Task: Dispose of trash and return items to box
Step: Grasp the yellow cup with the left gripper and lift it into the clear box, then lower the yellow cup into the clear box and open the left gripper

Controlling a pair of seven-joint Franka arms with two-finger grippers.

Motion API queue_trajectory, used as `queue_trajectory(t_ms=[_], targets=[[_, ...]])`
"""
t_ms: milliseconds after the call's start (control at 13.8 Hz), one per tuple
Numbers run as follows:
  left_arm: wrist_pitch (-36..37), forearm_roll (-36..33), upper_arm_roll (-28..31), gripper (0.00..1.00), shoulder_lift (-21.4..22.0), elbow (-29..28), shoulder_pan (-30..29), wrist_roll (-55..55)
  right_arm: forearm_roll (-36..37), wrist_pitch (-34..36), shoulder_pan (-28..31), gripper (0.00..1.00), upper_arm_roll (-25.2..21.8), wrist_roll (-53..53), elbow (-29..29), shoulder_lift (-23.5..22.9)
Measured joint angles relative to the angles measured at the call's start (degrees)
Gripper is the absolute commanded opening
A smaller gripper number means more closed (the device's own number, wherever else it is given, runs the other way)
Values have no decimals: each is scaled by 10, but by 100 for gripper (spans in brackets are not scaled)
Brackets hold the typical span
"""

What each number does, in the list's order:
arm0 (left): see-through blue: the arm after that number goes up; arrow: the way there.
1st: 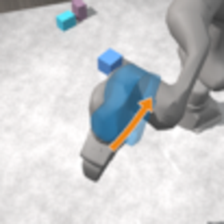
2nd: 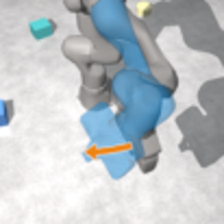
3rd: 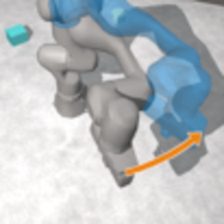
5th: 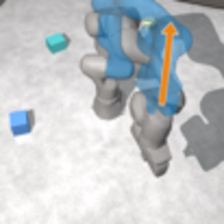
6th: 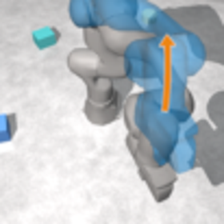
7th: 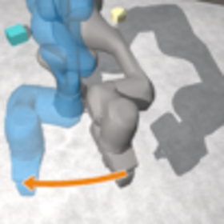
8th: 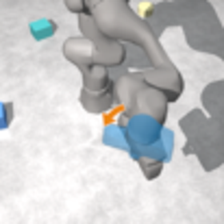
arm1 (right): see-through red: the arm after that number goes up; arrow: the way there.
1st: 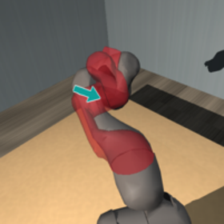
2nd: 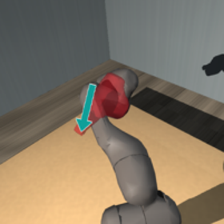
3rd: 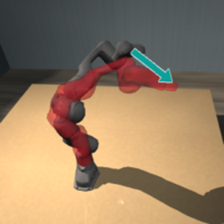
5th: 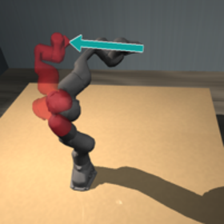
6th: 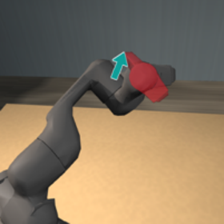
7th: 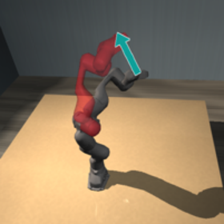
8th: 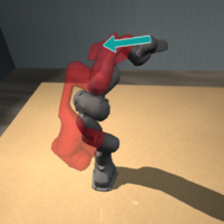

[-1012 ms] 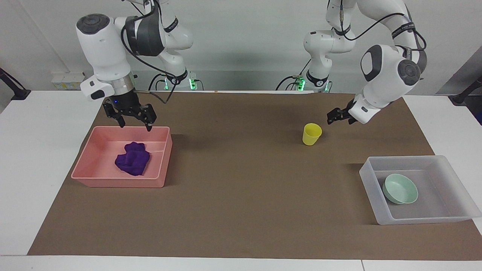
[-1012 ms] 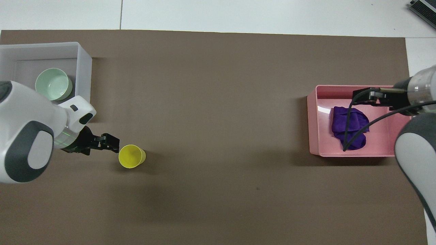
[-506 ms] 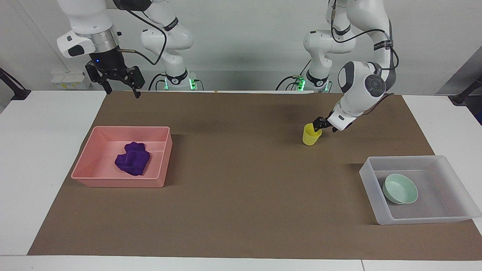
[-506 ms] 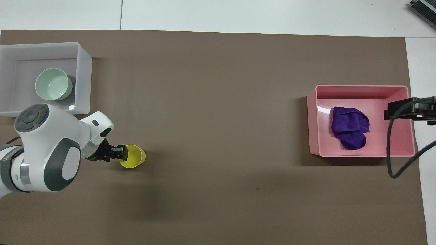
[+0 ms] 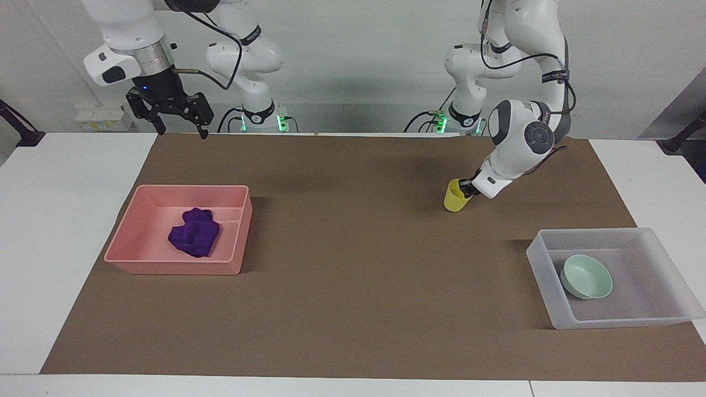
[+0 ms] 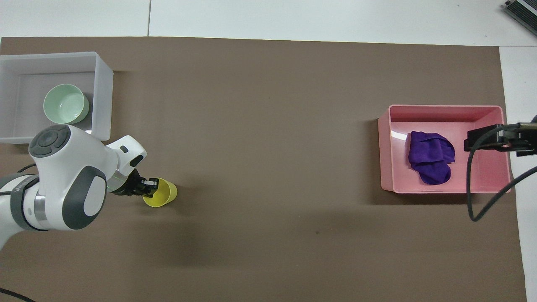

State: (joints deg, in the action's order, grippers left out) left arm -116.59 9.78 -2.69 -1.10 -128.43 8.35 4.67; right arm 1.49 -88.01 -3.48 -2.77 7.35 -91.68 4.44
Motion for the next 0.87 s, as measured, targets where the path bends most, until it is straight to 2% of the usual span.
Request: queue_trajectory(t_ms=[217, 361, 506, 723, 867], targets=[[93, 0, 10, 0, -2, 91, -26, 3, 0, 0, 0, 100, 0, 0, -1, 0], [158, 0, 13, 0, -14, 185, -71, 3, 0, 0, 0, 100, 0, 0, -1, 1], [206, 0, 15, 0, -45, 289, -121, 2, 0, 0, 0, 100, 0, 0, -1, 1], [207, 0, 17, 0, -105, 391, -179, 1, 0, 0, 0, 100, 0, 0, -6, 2], [158, 0, 17, 0, -152, 429, -218, -1, 0, -1, 0, 100, 0, 0, -12, 4]])
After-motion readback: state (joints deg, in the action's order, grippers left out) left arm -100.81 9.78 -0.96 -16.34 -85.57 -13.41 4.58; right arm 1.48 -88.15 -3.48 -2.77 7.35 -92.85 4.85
